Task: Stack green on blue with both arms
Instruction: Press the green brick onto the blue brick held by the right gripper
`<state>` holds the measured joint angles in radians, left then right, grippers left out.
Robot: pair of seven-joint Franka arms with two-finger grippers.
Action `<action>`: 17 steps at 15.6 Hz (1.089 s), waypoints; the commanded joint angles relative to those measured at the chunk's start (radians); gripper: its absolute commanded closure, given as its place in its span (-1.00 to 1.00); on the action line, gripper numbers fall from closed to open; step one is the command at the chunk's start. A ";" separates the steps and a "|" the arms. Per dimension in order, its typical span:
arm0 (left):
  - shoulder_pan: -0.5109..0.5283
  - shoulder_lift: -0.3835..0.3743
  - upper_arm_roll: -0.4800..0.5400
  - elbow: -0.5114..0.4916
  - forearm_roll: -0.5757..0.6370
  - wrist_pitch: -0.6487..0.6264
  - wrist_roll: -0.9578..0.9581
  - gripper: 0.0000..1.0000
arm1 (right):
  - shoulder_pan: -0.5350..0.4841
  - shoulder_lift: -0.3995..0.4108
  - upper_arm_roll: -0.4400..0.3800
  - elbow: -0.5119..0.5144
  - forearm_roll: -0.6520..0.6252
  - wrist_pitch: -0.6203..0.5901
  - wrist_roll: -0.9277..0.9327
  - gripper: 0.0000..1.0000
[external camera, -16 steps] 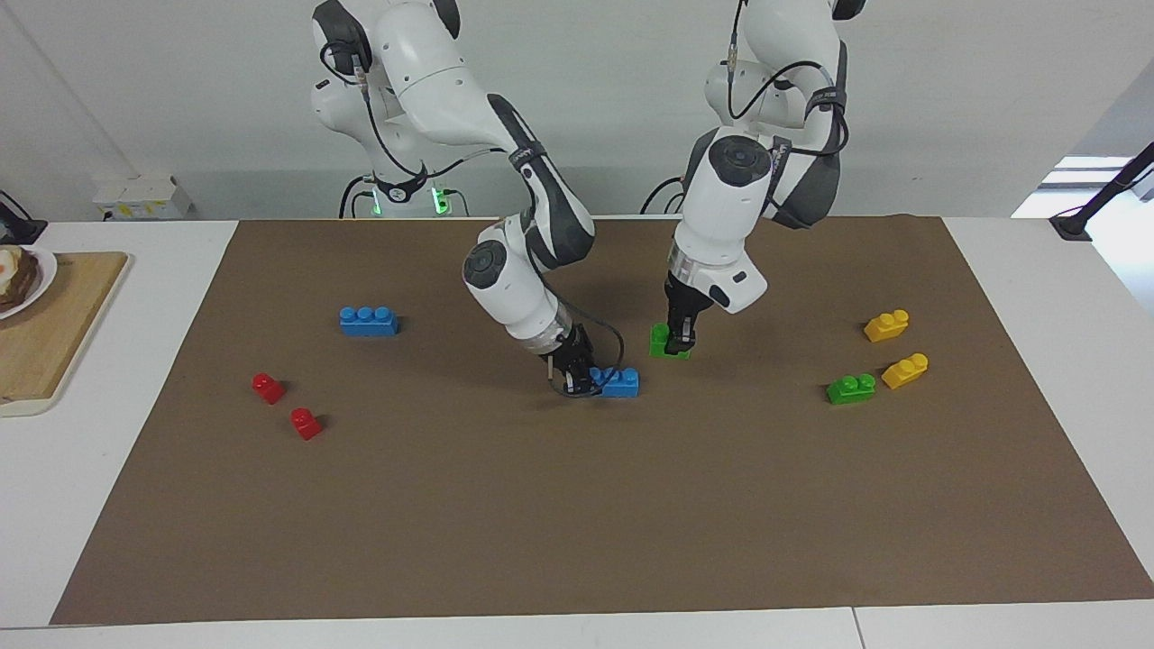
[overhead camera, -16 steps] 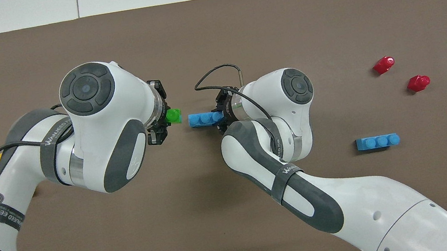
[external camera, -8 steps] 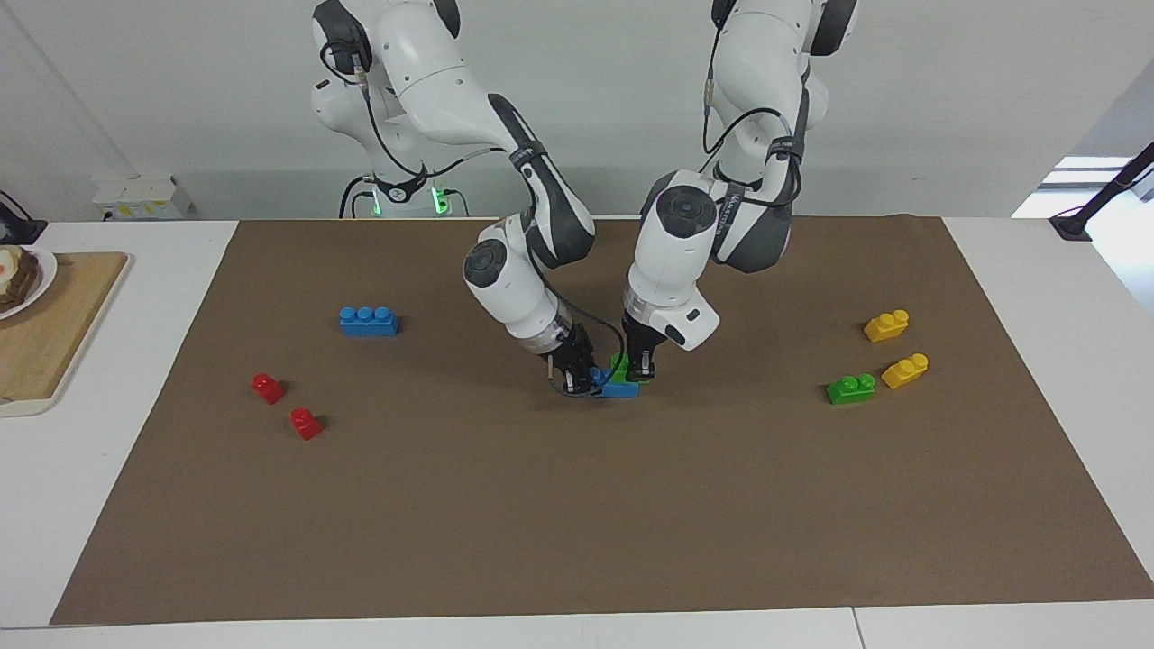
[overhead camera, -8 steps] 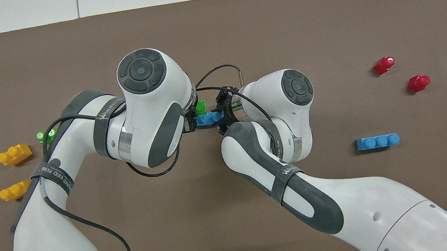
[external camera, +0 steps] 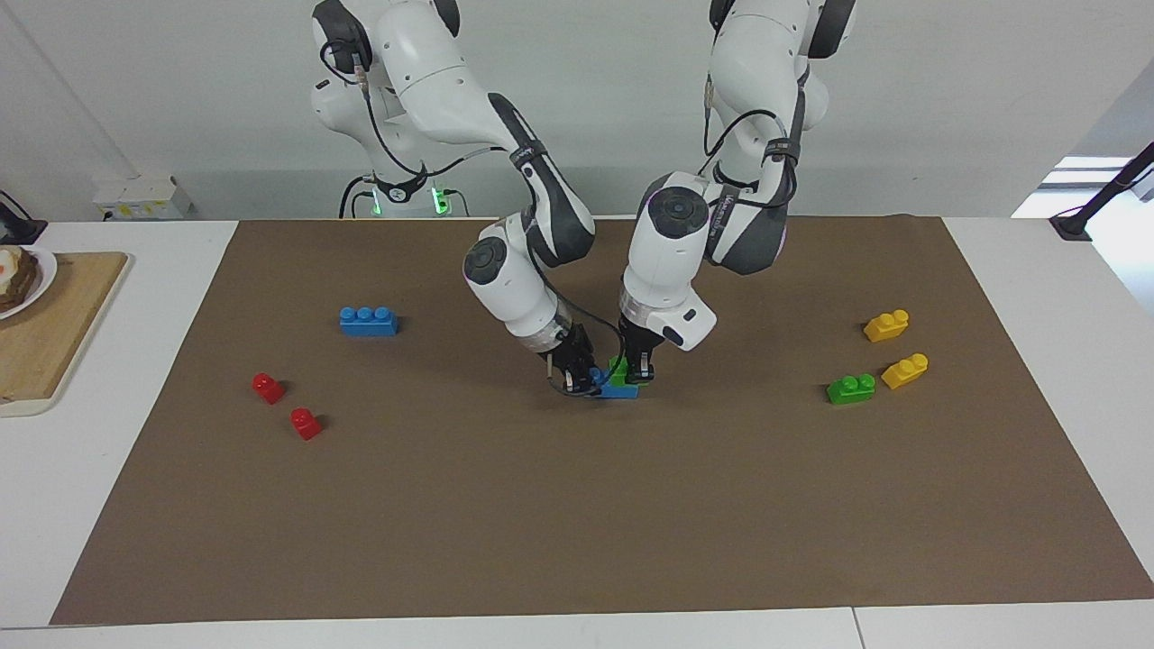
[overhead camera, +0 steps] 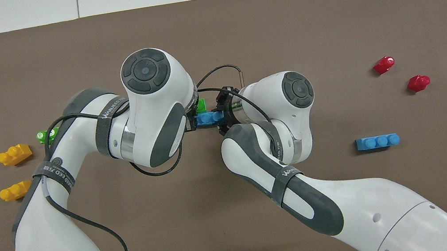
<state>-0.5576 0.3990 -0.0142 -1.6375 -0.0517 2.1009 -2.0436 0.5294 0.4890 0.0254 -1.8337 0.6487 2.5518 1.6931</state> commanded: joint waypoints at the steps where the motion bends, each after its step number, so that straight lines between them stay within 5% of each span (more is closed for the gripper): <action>1: -0.022 0.001 0.013 -0.041 0.021 0.059 -0.026 1.00 | -0.003 0.006 -0.005 -0.033 -0.004 0.051 -0.024 1.00; 13: -0.039 -0.017 0.013 -0.125 0.033 0.074 -0.026 1.00 | -0.005 0.006 -0.004 -0.033 0.000 0.051 -0.024 1.00; 17: -0.038 -0.028 0.016 -0.189 0.033 0.174 -0.027 1.00 | -0.005 0.006 -0.005 -0.033 0.000 0.051 -0.024 1.00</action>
<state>-0.5855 0.3944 -0.0176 -1.7461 -0.0401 2.2054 -2.0481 0.5298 0.4886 0.0256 -1.8356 0.6494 2.5555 1.6930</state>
